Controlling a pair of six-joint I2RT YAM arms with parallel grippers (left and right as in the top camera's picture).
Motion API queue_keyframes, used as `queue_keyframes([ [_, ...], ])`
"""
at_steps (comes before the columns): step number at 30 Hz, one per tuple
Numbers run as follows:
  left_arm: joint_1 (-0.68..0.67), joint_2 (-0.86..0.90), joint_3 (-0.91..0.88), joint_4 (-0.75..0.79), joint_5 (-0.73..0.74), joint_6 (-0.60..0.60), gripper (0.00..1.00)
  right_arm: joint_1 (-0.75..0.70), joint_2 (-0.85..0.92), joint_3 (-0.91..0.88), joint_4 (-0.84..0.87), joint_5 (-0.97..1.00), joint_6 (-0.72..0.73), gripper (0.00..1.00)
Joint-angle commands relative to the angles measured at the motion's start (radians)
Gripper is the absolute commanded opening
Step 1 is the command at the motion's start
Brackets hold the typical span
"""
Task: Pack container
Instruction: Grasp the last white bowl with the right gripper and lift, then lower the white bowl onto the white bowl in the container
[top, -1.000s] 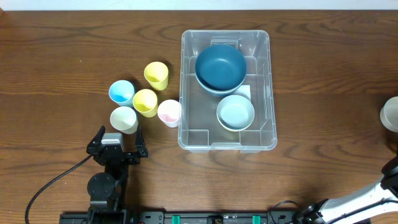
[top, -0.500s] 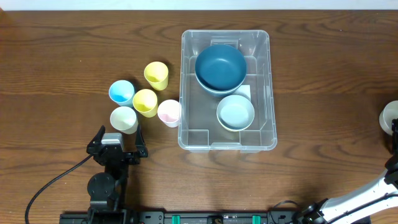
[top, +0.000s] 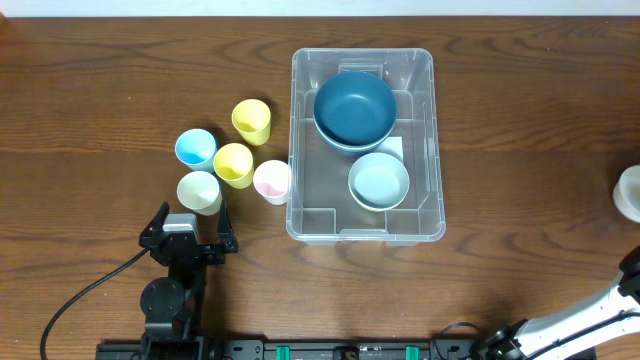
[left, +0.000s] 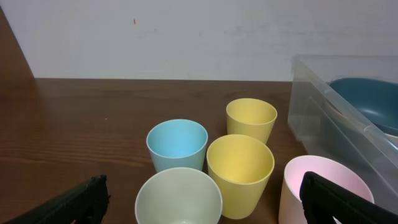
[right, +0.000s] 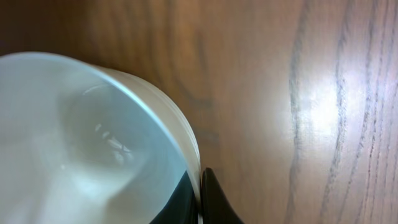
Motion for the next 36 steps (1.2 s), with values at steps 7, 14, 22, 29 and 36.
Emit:
queue_keyframes([
  [7,0.003,-0.001,-0.022,-0.032,-0.001,0.014,0.98,0.043,0.006,0.108,-0.045,-0.412,-0.117,0.01],
  [14,0.003,-0.001,-0.022,-0.032,-0.001,0.014,0.98,0.217,-0.079,0.169,-0.013,-0.755,-0.211,0.01],
  [22,0.003,-0.001,-0.022,-0.032,-0.001,0.014,0.98,0.605,-0.259,0.291,-0.029,-0.678,-0.384,0.01],
  [29,0.003,-0.001,-0.022,-0.032,-0.001,0.014,0.98,1.017,-0.297,0.290,-0.151,-0.237,-0.407,0.01],
  [36,0.003,-0.001,-0.022,-0.032,-0.001,0.014,0.98,1.217,-0.222,0.248,-0.248,-0.061,-0.333,0.01],
])
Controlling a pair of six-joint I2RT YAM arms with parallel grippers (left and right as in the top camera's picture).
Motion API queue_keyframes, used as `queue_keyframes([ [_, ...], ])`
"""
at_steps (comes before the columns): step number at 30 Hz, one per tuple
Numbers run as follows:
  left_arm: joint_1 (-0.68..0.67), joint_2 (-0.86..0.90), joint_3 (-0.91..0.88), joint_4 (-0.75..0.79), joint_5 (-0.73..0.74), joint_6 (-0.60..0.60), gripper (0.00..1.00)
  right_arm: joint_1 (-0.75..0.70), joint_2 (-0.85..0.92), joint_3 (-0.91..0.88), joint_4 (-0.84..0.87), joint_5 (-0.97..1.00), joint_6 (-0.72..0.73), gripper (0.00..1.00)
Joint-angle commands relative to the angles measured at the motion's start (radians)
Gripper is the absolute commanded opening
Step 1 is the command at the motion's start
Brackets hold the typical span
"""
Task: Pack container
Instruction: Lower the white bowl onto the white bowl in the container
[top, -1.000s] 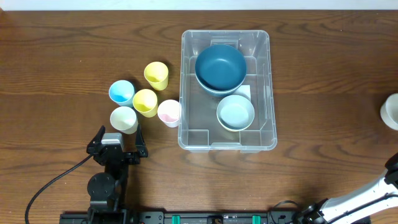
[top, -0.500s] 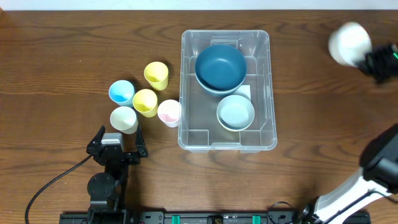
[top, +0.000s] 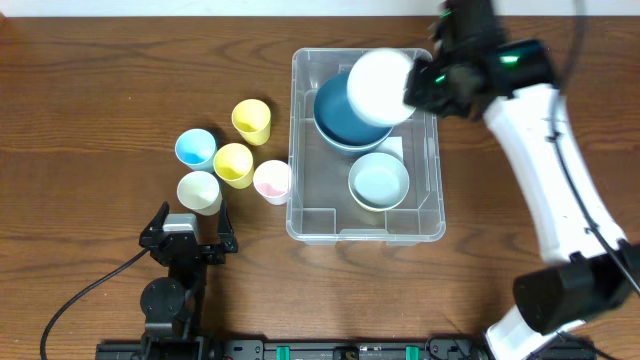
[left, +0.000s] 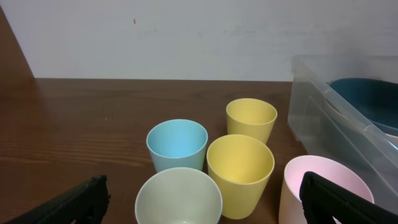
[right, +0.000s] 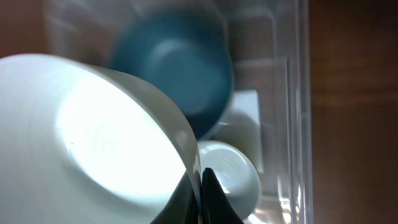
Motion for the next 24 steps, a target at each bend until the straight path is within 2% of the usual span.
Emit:
queue_keyframes([
  [1,0.003,-0.001,-0.022,-0.032,-0.001,0.014,0.98,0.029,0.047,-0.019,-0.021,0.122,0.030,0.01],
  [10,0.003,-0.001,-0.022,-0.032,-0.001,0.014,0.98,0.040,0.102,-0.073,-0.129,0.067,0.024,0.01],
  [13,0.003,-0.001,-0.022,-0.032,-0.001,0.014,0.98,0.042,0.102,-0.122,-0.145,0.009,-0.026,0.01],
  [24,0.003,-0.001,-0.022,-0.033,-0.001,0.014,0.98,0.050,0.102,-0.395,0.039,-0.071,-0.045,0.01],
])
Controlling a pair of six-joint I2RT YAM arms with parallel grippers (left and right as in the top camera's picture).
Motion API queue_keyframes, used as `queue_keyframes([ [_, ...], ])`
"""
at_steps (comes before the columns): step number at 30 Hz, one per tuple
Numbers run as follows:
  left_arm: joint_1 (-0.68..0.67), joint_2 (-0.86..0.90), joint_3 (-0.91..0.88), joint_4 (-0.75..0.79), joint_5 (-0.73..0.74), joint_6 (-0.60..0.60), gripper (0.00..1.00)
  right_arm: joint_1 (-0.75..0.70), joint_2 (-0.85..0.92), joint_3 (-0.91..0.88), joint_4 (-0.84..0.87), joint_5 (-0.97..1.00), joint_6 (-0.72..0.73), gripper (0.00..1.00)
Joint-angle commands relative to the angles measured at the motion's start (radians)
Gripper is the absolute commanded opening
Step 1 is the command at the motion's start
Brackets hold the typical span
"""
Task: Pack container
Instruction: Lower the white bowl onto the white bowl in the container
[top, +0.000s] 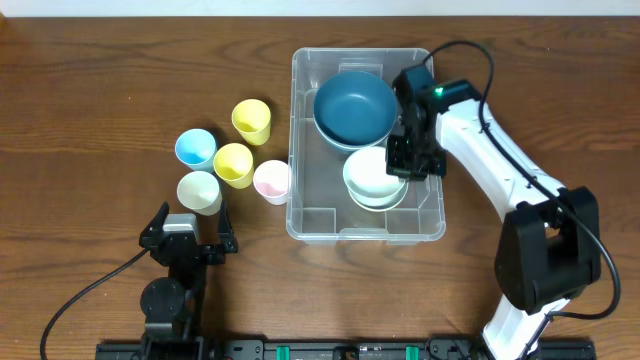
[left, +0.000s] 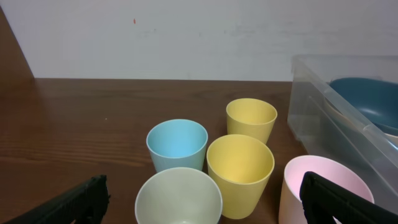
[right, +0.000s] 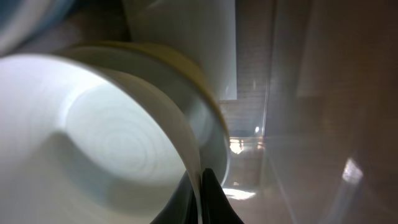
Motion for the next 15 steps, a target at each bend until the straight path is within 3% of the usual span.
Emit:
queue_keyframes([
  [1,0.003,-0.001,-0.022,-0.032,-0.001,0.014,0.98,0.007,0.001,-0.034,0.025,-0.029,-0.014,0.01],
  [4,0.003,-0.001,-0.022,-0.032,-0.001,0.014,0.98,0.007,0.001,-0.035,0.031,-0.010,-0.015,0.02],
  [10,0.003,-0.001,-0.022,-0.032,-0.001,0.014,0.98,0.007,0.000,-0.032,0.037,0.042,-0.023,0.19],
  [15,0.003,-0.001,-0.022,-0.032,-0.001,0.014,0.98,0.007,0.000,-0.022,0.043,0.066,-0.023,0.19],
])
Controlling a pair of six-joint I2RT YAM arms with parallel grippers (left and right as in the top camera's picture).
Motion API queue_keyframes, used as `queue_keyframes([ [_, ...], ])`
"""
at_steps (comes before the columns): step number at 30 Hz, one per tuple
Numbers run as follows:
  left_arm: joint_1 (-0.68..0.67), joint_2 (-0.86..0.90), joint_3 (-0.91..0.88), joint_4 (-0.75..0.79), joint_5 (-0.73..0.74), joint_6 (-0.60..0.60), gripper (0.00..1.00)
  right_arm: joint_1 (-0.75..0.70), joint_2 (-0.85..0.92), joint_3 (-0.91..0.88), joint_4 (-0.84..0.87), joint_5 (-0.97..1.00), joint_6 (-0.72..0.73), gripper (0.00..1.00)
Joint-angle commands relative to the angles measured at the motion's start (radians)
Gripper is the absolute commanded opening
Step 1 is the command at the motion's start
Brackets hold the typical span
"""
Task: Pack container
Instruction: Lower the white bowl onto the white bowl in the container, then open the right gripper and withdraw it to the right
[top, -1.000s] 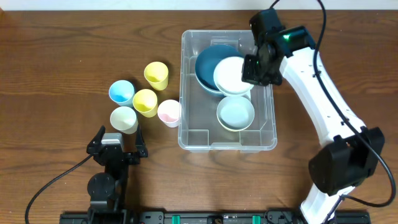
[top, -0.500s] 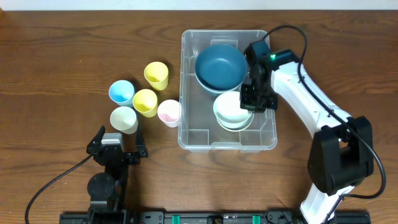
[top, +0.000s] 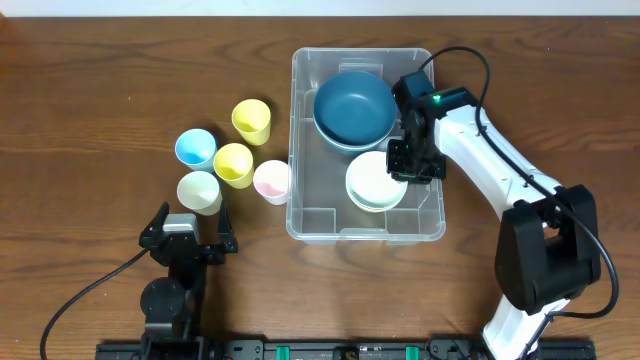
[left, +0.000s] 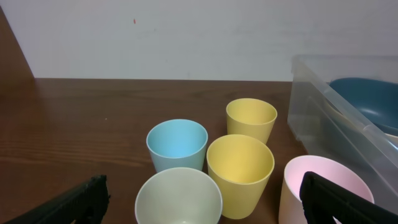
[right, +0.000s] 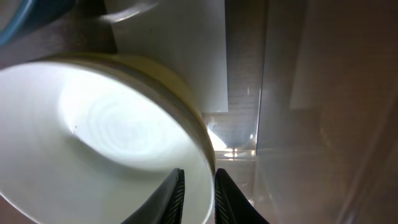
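Observation:
A clear plastic container (top: 365, 235) stands mid-table. In it lie a dark blue bowl (top: 354, 108) at the far end and a white bowl (top: 375, 182) nearer, nested in another bowl of which only a rim edge shows. My right gripper (top: 412, 160) is down inside the container at the white bowl's right rim. In the right wrist view its fingers (right: 198, 186) stand slightly apart, either side of the rim of the white bowl (right: 112, 137). My left gripper (top: 190, 232) rests open at the table's front, behind the cups.
Left of the container stand several cups: blue (top: 195, 148), two yellow (top: 252, 121) (top: 233, 164), pale green (top: 199, 191) and pink (top: 271, 181), the pink one against the container wall. The left wrist view shows them close ahead, the pale green cup (left: 179, 199) nearest.
My right gripper's fingers, pinched on the white bowl's rim before, now stand apart around it. The bowl lies a little flatter in the lower bowl. The left arm and the cups are unchanged.
My right gripper held the white bowl by its rim at the table's far right edge. Then it carried the bowl above the container's far end. Then the bowl was down on the pale blue bowl in the container, and now the fingers have let go.

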Motion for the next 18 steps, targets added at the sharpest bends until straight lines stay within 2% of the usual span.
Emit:
queue_keyframes([
  [1,0.003,-0.001,-0.022,-0.032,-0.001,0.014,0.98,0.007,0.001,0.009,0.005,0.028,-0.012,0.19],
  [8,0.003,-0.001,-0.022,-0.032,-0.001,0.014,0.98,0.007,-0.035,0.138,-0.045,0.027,-0.066,0.23],
  [11,0.003,-0.001,-0.022,-0.032,-0.001,0.014,0.98,0.007,-0.073,0.245,-0.093,0.027,-0.097,0.29],
  [13,0.003,-0.001,-0.022,-0.032,-0.001,0.014,0.98,0.007,-0.102,0.314,-0.124,0.029,-0.119,0.43],
  [14,0.003,-0.001,-0.022,-0.032,-0.001,0.014,0.98,0.006,-0.117,0.346,-0.140,0.051,-0.119,0.54],
  [15,0.003,-0.001,-0.022,-0.032,-0.001,0.014,0.98,0.002,-0.136,0.380,-0.163,0.101,-0.108,0.72],
  [16,0.003,-0.001,-0.022,-0.032,-0.001,0.014,0.98,-0.005,-0.150,0.404,-0.187,0.161,-0.076,0.99],
  [18,0.003,-0.001,-0.022,-0.032,-0.001,0.014,0.98,-0.031,-0.179,0.441,-0.237,0.278,0.012,0.99],
])
